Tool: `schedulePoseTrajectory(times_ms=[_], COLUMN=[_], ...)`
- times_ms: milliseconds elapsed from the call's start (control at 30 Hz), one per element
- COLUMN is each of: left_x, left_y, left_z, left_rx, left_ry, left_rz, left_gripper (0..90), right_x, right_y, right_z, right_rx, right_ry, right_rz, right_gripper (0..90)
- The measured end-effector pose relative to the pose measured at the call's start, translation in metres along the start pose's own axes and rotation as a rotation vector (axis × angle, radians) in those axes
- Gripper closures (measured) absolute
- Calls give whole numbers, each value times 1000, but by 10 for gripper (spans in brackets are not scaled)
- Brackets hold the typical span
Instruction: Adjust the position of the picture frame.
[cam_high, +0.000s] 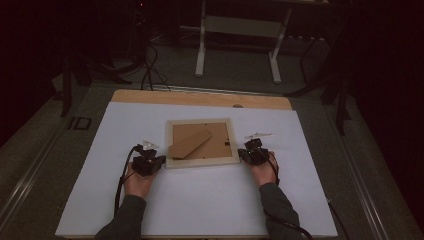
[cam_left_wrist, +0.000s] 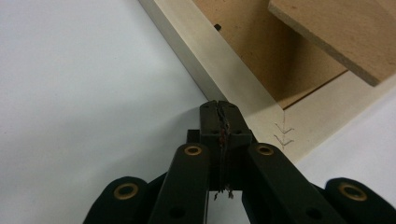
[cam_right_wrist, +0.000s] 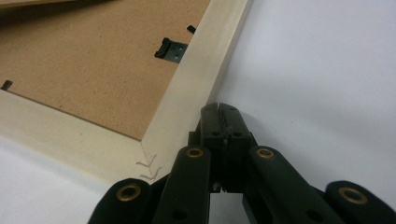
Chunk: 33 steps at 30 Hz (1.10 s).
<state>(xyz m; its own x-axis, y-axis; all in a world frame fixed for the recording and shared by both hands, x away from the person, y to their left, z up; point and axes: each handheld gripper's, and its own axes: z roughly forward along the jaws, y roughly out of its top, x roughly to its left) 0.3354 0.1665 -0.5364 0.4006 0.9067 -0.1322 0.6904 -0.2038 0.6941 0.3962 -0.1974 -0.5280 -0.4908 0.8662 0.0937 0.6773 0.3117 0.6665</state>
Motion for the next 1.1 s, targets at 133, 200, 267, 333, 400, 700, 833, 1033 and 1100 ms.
schedulePoseTrajectory(times_ms=[133,200,267,333,400,700,833,1033,1100], left_x=[-2,-2,-2,-2,-2,-1,-2,-1,-1], left_y=[2,4,4,3,3,2,2,2,1], left_z=[1,1,1,2,2,2,2,2,2], left_rx=[9,15,18,14,13,2,2,1,-1], left_ry=[21,27,24,26,27,16,19,16,9], left_rz=[4,4,-1,-3,-3,-1,11,17,16], left_gripper=[900,900,900,900,900,900,900,900,900], right_x=[0,1,1,1,2,4,4,5,4], right_y=[0,0,-1,-3,-4,-8,-11,-14,-15], right_z=[0,0,-1,-1,-2,-5,-7,-9,-10], right_rx=[5,4,1,-3,-4,-10,-15,-18,-19], right_ry=[0,-6,-3,1,-6,-5,2,2,13], right_rz=[-3,-5,3,1,-2,-6,-3,4,16], right_gripper=[900,900,900,900,900,900,900,900,900])
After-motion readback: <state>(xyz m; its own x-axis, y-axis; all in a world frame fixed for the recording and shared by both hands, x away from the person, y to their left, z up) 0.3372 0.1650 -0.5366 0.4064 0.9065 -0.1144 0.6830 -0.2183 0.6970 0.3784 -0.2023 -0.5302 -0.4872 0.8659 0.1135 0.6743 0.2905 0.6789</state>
